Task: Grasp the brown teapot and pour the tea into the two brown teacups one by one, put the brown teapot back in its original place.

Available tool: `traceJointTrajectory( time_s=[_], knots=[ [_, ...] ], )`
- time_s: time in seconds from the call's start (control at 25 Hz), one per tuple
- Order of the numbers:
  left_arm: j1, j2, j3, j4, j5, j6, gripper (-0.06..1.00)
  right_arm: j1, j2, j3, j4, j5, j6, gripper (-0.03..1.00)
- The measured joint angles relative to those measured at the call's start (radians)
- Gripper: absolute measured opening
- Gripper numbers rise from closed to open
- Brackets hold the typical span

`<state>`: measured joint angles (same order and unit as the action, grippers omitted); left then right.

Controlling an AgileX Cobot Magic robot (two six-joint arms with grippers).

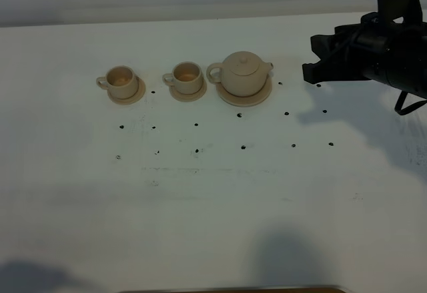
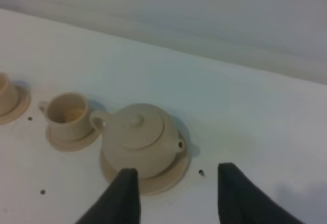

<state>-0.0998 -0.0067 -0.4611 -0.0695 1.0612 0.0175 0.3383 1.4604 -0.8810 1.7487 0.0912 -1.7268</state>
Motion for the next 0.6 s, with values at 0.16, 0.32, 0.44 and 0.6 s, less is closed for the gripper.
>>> traceJointTrajectory(
  time_s=[0.16,0.32,0.44,0.6],
  knots=[
    [0.0,0.0,0.0,0.002,0.0,-0.003,0.07,0.0,0.009,-0.012,0.0,0.005,-0.021,0.37],
    [0.0,0.0,0.0,0.032,0.0,-0.017,0.07,0.0,0.021,-0.011,0.0,0.006,-0.051,0.37],
    [0.0,0.0,0.0,0.094,0.0,-0.048,0.07,0.0,0.036,-0.011,0.0,0.006,-0.054,0.37],
    [0.0,0.0,0.0,0.101,0.0,-0.051,0.07,0.0,0.044,-0.025,0.0,0.014,-0.054,0.37]
  ],
)
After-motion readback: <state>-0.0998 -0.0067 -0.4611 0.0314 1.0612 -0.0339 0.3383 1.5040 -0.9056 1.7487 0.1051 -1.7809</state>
